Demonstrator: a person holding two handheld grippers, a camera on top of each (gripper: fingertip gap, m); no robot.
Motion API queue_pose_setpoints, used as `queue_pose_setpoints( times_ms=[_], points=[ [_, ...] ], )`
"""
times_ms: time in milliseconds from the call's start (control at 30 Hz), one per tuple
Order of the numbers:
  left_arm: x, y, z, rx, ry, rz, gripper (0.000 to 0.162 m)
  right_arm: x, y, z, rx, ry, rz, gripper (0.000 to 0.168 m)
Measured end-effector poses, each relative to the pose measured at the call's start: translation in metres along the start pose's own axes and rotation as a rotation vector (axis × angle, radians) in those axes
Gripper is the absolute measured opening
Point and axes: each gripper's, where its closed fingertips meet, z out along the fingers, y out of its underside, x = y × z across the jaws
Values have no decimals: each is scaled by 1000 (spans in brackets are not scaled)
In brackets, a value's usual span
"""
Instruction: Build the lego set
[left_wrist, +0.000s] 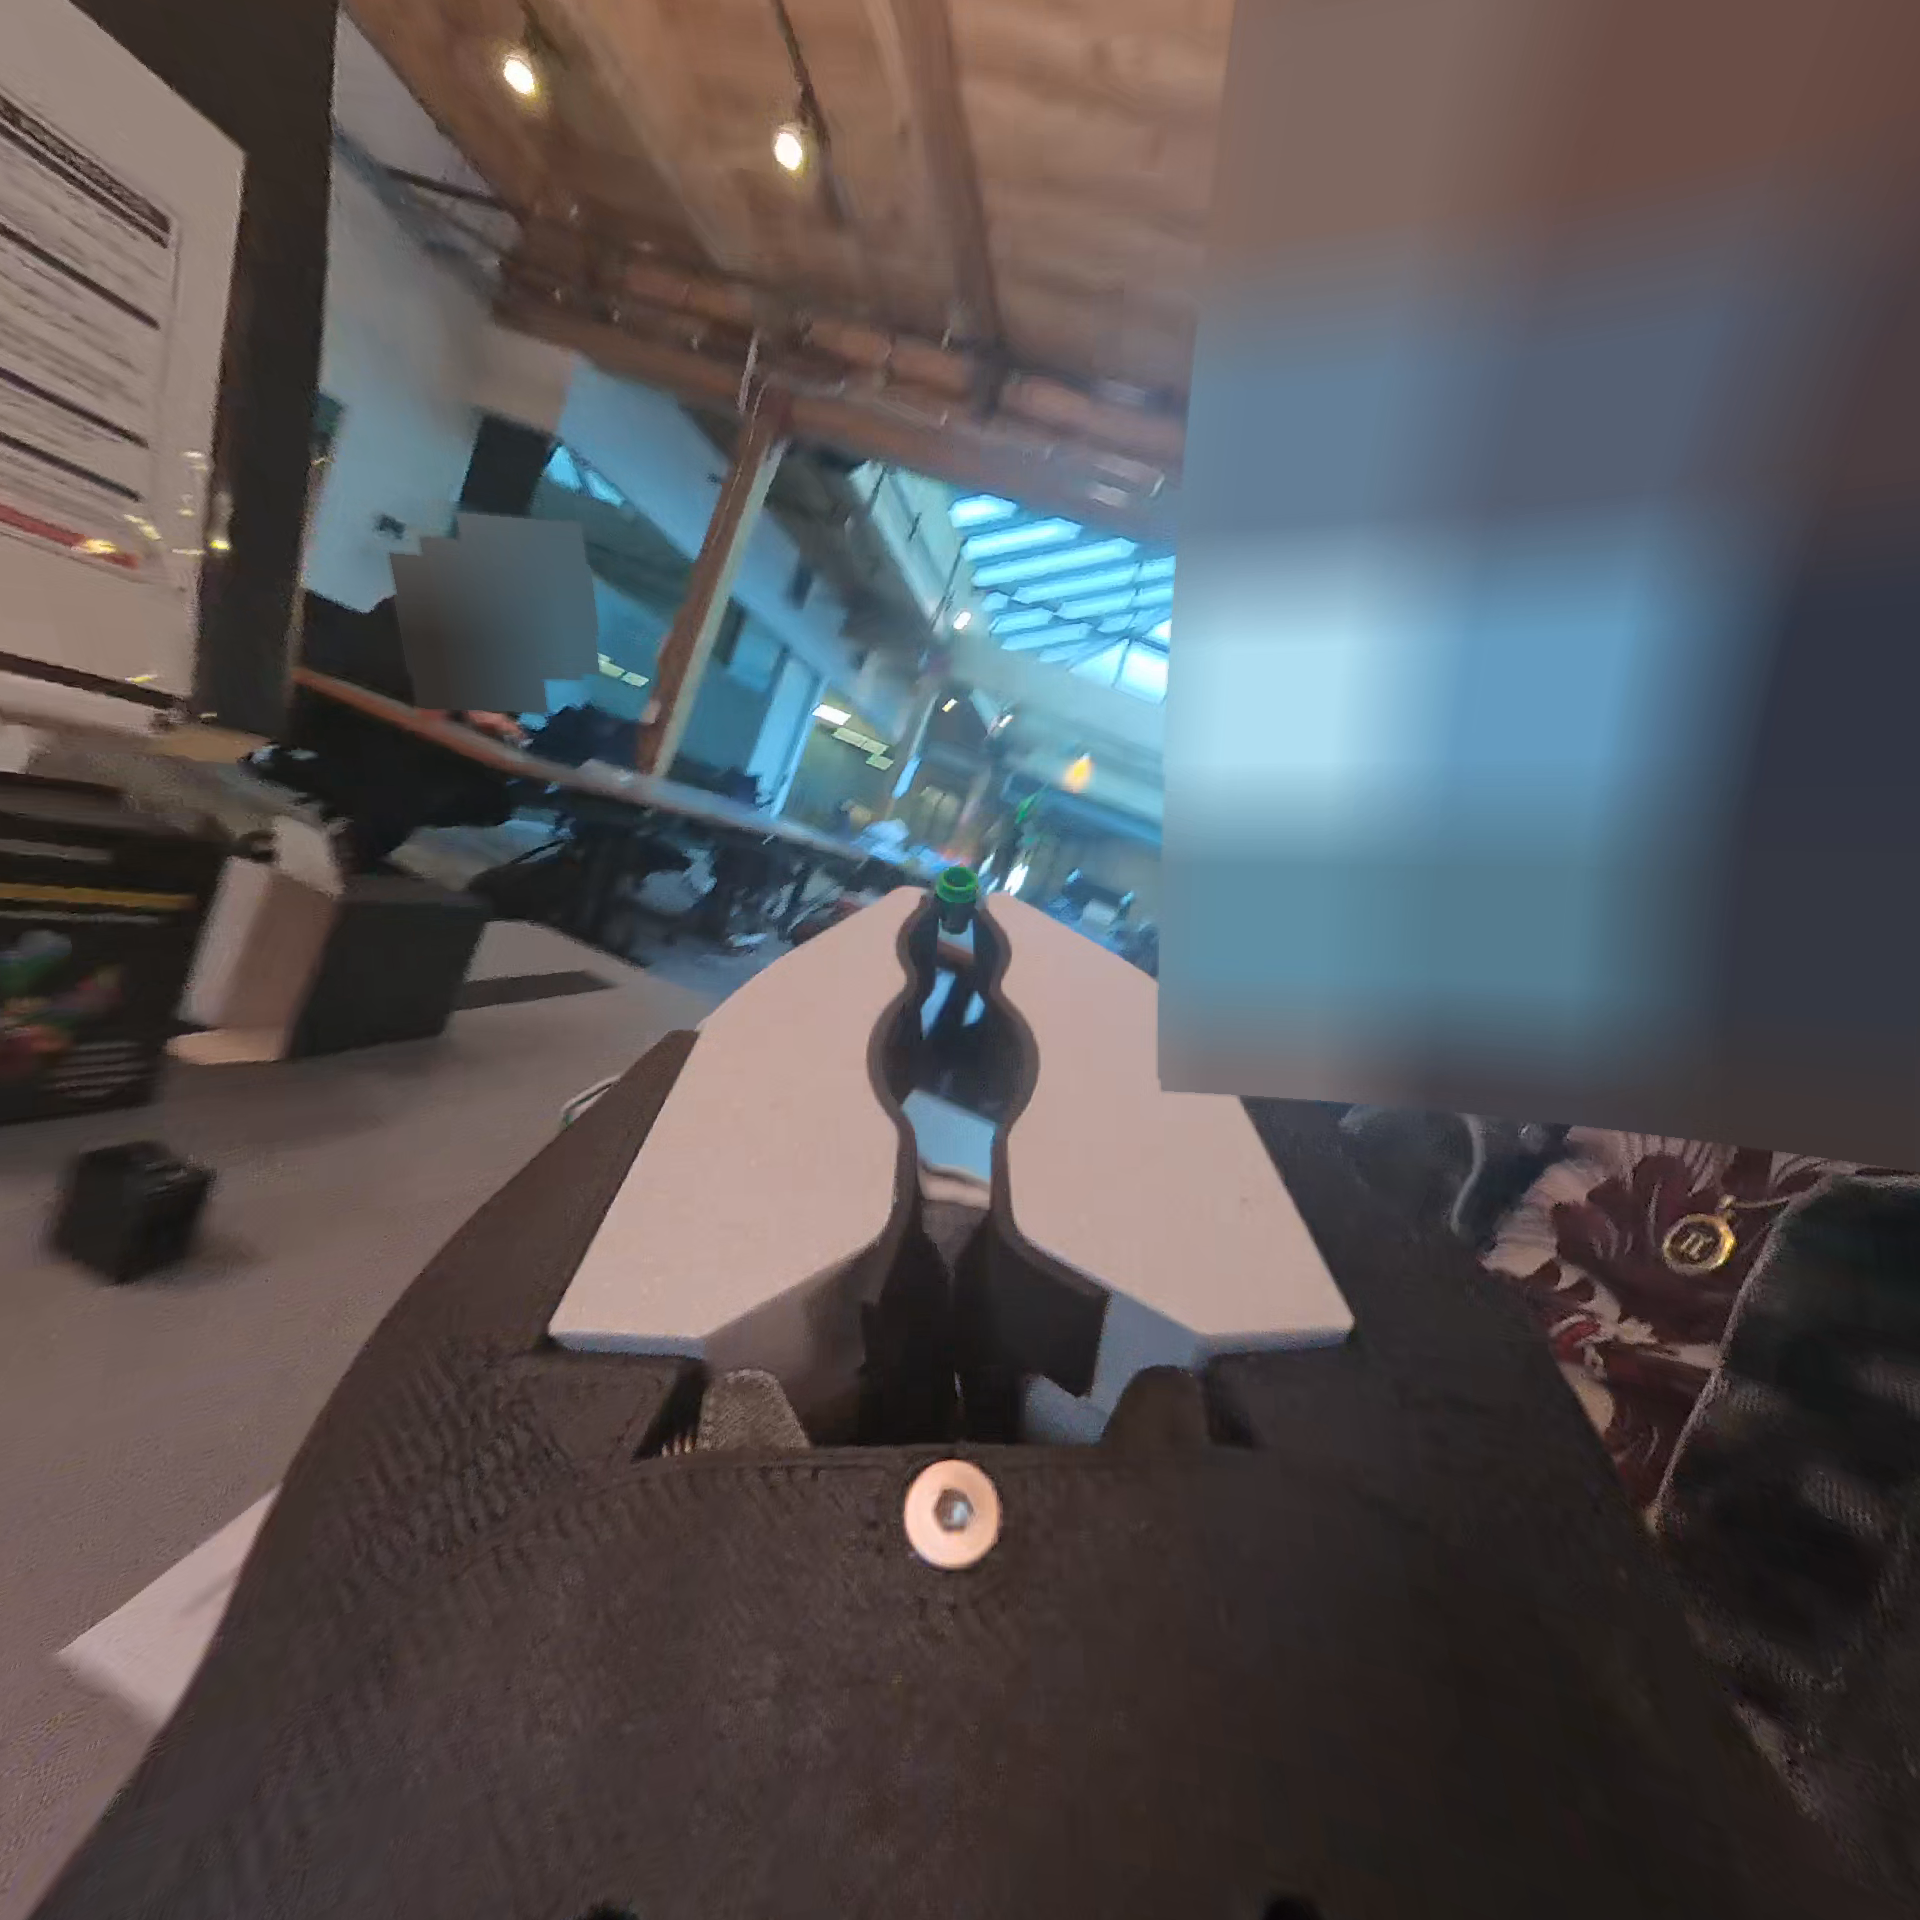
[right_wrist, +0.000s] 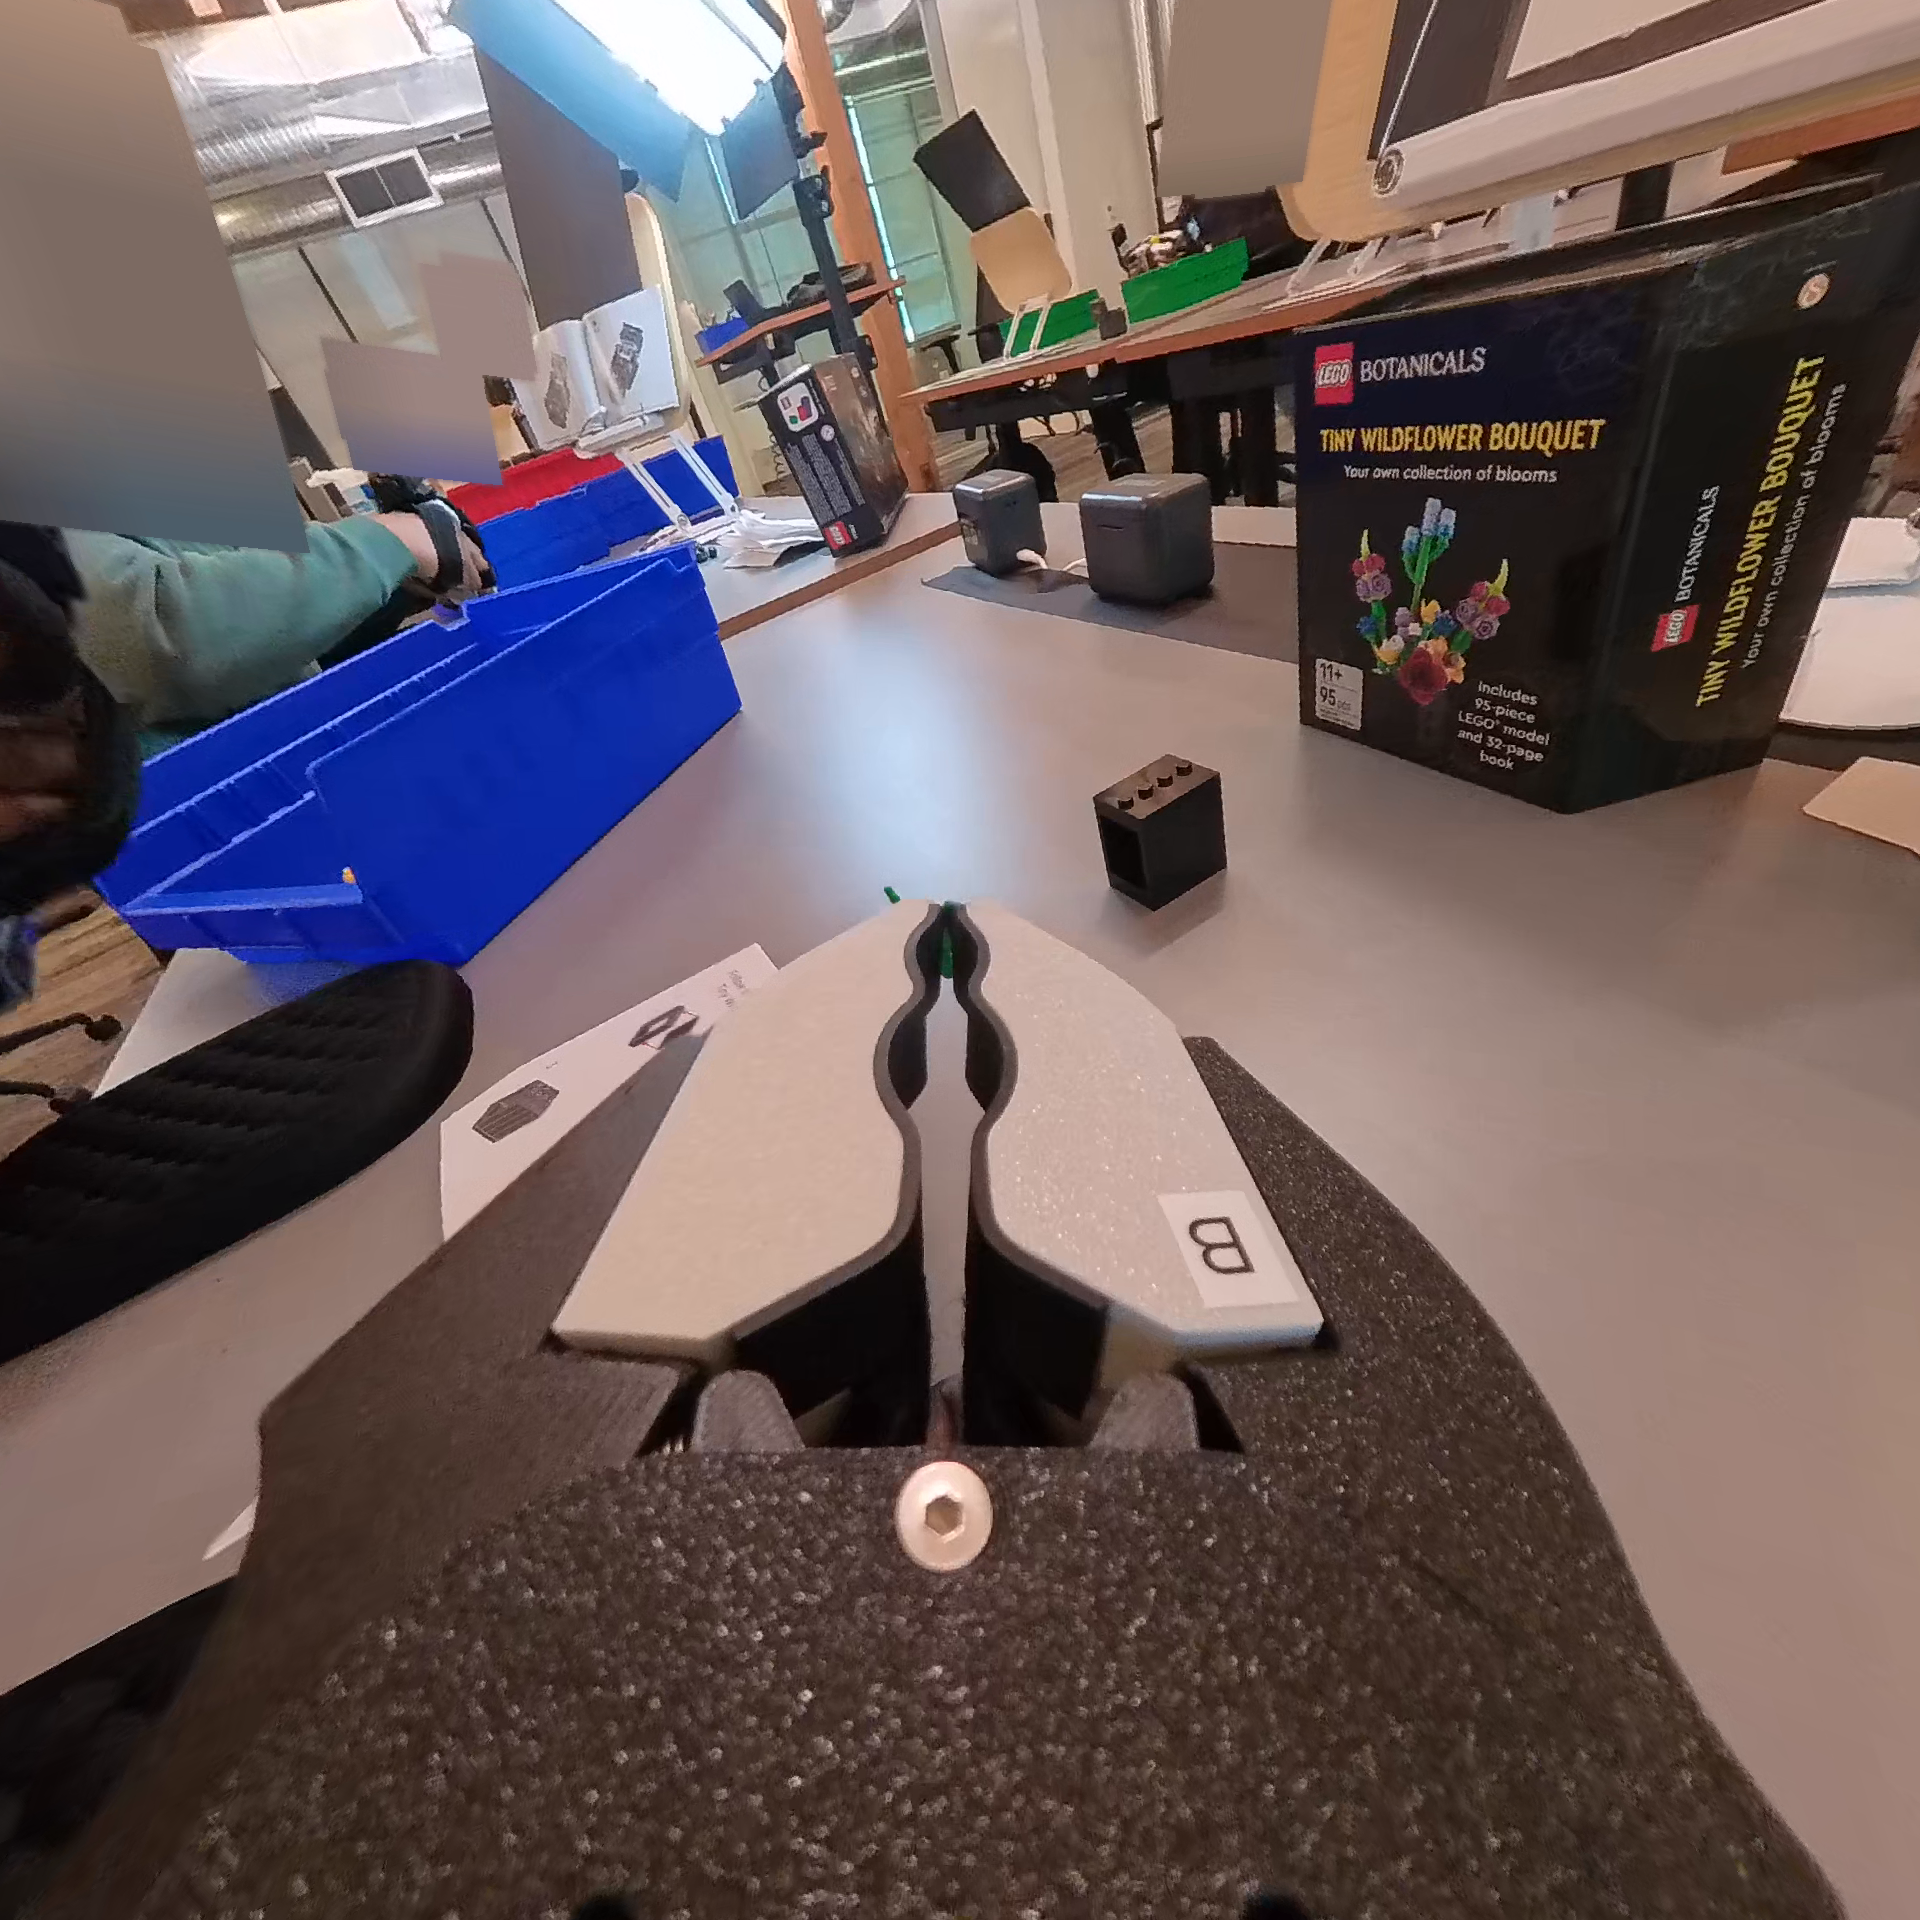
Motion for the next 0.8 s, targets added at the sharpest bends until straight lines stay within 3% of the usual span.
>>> queue_pose_setpoints(
  times_ms=[33,233,367,467,600,800],
  points=[
    [-1,1,3,31,19,-23,7,0,-1,-1,7,-4,6,0],
    [-24,6,10,83,-72,133,7,-13,-22,-7,64,-41,20,0],
    [-34,7,16,74,-121,348,7,-50,-59,-16,163,-81,13,1],
    [-37,12,16,72,-134,406,7,-90,-72,-22,238,-123,81,0],
    [-46,34,16,19,-151,460,7,-125,-55,-25,240,-97,112,0],
    [-49,48,17,-31,-129,494,7,-132,-17,-14,223,45,212,0]
  ],
)
